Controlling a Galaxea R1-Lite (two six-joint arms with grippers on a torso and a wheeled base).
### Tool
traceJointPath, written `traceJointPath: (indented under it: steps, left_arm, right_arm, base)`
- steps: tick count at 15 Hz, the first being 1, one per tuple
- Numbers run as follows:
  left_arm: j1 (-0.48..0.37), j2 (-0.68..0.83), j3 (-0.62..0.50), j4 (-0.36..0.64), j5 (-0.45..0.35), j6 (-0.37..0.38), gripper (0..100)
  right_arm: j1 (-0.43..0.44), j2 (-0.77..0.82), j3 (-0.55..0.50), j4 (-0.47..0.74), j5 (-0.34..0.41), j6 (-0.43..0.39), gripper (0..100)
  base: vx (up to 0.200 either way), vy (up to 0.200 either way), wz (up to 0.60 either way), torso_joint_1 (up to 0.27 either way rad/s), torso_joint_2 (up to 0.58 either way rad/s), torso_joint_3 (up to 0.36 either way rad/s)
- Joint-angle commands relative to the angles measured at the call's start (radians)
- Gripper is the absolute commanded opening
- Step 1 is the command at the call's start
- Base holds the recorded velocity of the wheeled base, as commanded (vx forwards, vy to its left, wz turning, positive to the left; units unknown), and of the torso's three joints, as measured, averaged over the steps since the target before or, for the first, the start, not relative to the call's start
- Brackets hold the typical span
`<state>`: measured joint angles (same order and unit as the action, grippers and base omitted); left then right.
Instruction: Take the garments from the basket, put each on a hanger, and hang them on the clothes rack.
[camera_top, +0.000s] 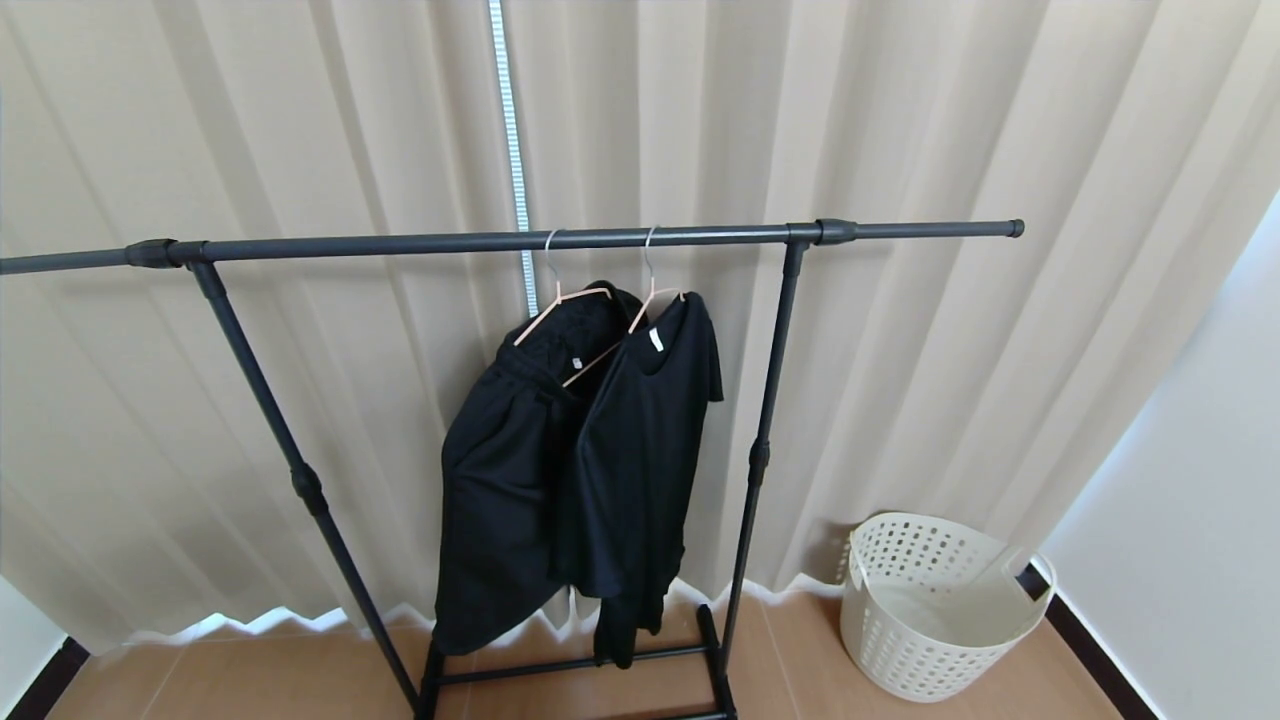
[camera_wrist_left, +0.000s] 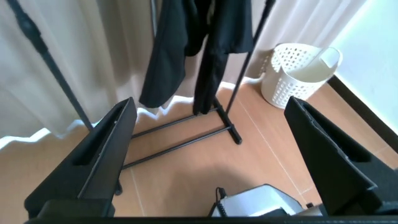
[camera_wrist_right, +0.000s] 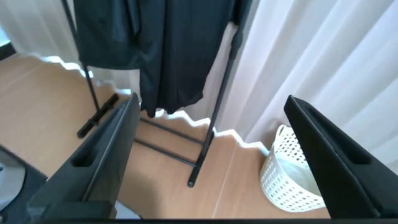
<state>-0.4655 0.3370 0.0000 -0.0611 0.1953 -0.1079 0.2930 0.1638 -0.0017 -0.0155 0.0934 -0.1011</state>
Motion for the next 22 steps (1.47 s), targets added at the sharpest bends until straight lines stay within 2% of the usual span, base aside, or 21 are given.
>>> traceJointPath:
  steps: [1,3,4,9,10,13,15,16,17,19,21,22]
  left_arm:
    - [0.051,0.037,0.0,0.0,0.024,0.013,100]
    - [0.123,0.036,0.0,0.0,0.03,0.063,100]
    - [0.197,0.02,0.0,0.0,0.029,0.114,100]
    - [0.347,-0.049,0.0,0.0,0.032,0.123,100]
    - [0.416,-0.066,0.0,-0.002,0.026,0.126,100]
    - [0.493,-0.184,0.0,0.0,0.036,0.128,100]
    - [0.505,-0.248,0.0,-0.003,0.021,0.128,100]
    - [0.501,-0.263,0.0,-0.005,0.01,0.091,100]
    - [0.479,-0.279,0.0,-0.003,-0.034,0.034,100]
    - [0.459,-0.335,0.0,0.009,-0.146,0.037,100]
    - [0.459,-0.331,0.0,0.015,-0.174,0.063,100]
    - [0.459,-0.331,0.0,0.023,-0.191,0.074,100]
  right_arm:
    - [-0.034,-0.04,0.002,0.0,0.0,-0.002,100]
    - [-0.035,-0.056,0.002,0.0,-0.001,0.0,100]
    - [-0.037,-0.066,0.002,-0.001,-0.001,0.0,100]
    - [-0.037,-0.066,0.002,-0.001,-0.001,0.0,100]
    - [-0.038,-0.066,0.002,-0.003,-0.001,0.0,100]
    - [-0.038,-0.066,0.002,-0.007,-0.035,0.001,100]
    - [-0.038,-0.066,0.002,-0.007,-0.046,0.003,100]
    - [-0.038,-0.066,0.002,-0.009,-0.054,0.007,100]
    - [-0.038,-0.066,0.002,-0.011,-0.06,0.014,100]
    - [-0.038,-0.067,0.002,-0.011,-0.064,0.017,100]
    - [-0.038,-0.066,0.002,-0.015,-0.153,0.034,100]
    - [-0.04,-0.066,0.002,-0.017,-0.196,0.07,100]
  base:
    - [0.0,0.0,0.0,0.0,0.0,0.0]
    - [0.0,0.0,0.0,0.0,0.0,0.0]
    - [0.0,0.0,0.0,0.0,0.0,0.0]
    - [0.0,0.0,0.0,0.0,0.0,0.0]
    - [0.0,0.0,0.0,0.0,0.0,0.0]
    - [0.0,0.0,0.0,0.0,0.0,0.0]
    - [0.0,0.0,0.0,0.0,0.0,0.0]
    - [0.0,0.0,0.0,0.0,0.0,0.0]
    - [0.0,0.0,0.0,0.0,0.0,0.0]
    - [0.0,0.0,0.0,0.0,0.0,0.0]
    - [0.0,0.0,0.0,0.0,0.0,0.0]
    - [0.0,0.0,0.0,0.0,0.0,0.0]
